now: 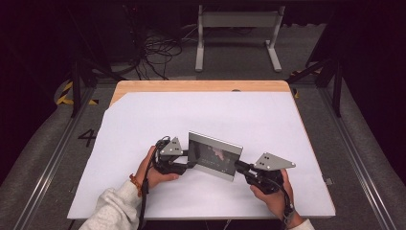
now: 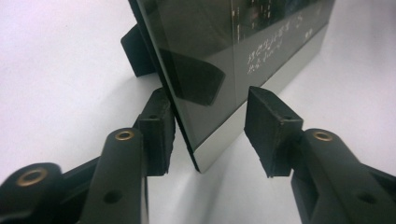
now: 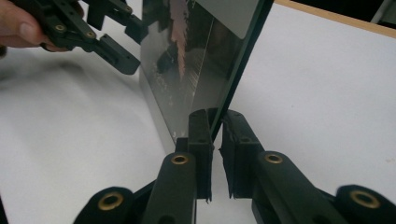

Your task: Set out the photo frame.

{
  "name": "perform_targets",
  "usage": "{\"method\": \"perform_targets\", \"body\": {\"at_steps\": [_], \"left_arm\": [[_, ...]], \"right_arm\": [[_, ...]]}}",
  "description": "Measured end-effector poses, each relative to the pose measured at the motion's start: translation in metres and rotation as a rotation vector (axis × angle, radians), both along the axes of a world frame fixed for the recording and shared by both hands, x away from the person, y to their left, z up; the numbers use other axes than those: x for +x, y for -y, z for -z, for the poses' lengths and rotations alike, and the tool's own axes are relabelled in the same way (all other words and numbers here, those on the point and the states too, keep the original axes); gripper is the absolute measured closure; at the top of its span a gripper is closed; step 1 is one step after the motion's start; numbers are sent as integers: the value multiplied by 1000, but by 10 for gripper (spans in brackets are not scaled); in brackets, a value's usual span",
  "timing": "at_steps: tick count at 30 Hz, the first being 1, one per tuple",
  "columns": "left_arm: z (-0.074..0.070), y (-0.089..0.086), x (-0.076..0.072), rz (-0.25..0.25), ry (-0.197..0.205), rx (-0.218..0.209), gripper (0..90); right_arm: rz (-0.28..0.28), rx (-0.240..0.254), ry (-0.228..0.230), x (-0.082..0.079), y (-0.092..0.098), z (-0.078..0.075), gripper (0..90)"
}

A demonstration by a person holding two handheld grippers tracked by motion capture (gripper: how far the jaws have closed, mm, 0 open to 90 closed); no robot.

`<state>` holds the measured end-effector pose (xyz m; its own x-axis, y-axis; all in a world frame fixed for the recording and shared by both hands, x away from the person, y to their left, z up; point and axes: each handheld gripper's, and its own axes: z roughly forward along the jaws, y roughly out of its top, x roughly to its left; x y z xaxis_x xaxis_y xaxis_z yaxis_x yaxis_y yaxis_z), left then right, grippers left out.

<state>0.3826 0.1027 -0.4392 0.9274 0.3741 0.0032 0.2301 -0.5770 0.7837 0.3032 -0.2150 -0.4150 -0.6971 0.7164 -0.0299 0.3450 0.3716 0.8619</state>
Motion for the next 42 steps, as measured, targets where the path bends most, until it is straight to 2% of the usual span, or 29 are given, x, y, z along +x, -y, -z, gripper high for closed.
{"method": "perform_targets", "body": {"at_steps": [3,5,10,14,16,19,21,24,27,34,37,42], "left_arm": [[-1,-3,-3,-3,1,8,628],[1,-5,-5,-10,-11,7,639],[4,-4,-8,-16,-4,18,646],[9,-1,-7,1,-13,39,622],[10,-1,-6,7,-12,37,617],[11,0,-6,11,-16,42,622],[15,3,-6,11,-4,69,627],[19,5,-6,11,-13,75,626],[24,8,-6,23,-12,99,628],[27,8,-6,23,-29,72,652],[27,9,-7,17,-26,75,661],[26,11,-8,10,-14,86,671]], "right_arm": [[3,-16,-6,1,-4,4,793],[3,-22,-9,1,-5,6,791],[0,-18,-22,1,-4,8,801],[-13,-52,-46,1,-5,16,801],[-21,-59,-57,2,-6,21,800],[-11,-68,-43,2,-6,22,799],[2,-77,-26,2,-6,22,798],[4,-77,-27,3,-6,22,797],[11,-81,-24,5,-5,23,794],[24,-87,-15,8,-4,24,791],[35,-97,5,10,-4,25,788],[49,-91,-3,15,-2,25,785]]}}
